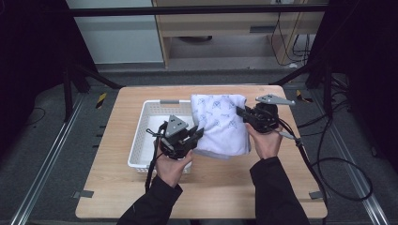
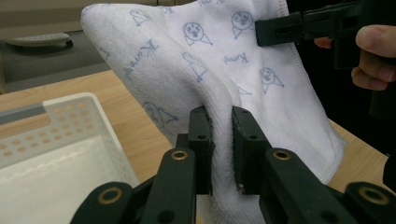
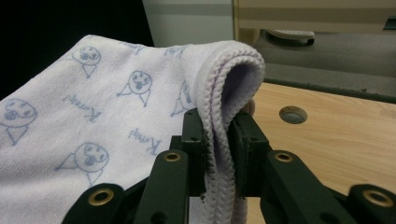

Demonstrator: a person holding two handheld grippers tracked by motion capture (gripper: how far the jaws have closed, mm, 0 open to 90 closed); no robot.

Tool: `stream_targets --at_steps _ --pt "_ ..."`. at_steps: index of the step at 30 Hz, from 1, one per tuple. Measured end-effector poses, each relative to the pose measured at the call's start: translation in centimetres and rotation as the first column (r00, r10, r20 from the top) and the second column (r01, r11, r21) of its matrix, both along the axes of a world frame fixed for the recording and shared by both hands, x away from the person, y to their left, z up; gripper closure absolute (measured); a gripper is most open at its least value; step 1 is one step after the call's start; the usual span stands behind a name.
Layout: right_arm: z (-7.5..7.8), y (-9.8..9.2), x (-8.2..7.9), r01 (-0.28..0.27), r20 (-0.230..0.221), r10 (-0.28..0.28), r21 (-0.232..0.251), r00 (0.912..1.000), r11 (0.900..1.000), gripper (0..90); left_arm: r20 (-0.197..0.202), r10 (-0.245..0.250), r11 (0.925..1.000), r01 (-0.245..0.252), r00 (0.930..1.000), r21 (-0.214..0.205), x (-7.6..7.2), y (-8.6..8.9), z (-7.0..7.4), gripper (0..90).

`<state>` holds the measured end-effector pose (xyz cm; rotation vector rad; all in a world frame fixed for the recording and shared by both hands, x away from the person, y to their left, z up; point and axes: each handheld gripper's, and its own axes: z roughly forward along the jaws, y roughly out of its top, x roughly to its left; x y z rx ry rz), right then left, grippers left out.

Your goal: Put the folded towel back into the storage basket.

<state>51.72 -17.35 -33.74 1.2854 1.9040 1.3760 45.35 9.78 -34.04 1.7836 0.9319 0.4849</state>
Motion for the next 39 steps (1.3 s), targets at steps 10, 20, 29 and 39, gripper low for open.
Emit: stream_targets --at_steps 10,20,29,39 --pt "1.0 2.3 0.6 -0.016 0.026 0.016 0.0 0.9995 0.9999 77.0 0.013 0.029 0.9995 -0.028 0.9995 -0.015 0.1 2.3 0.9 78.5" --pt "2.4 5.3 1.3 -0.043 0.048 0.043 -0.005 0.9979 0.9991 77.0 0.023 0.059 0.9977 -0.058 0.998 -0.035 0.3 4.9 1.7 78.6" --pt "2.8 7.5 1.9 -0.063 0.054 0.063 -0.005 0.9966 0.998 77.0 0.031 0.089 0.9954 -0.088 0.9956 -0.038 0.1 7.4 2.2 78.5" --pt "2.7 10.9 2.6 -0.091 0.057 0.091 -0.008 0.9942 0.9958 77.0 0.019 0.129 0.9908 -0.128 0.9915 -0.043 0.1 10.4 2.0 78.5"
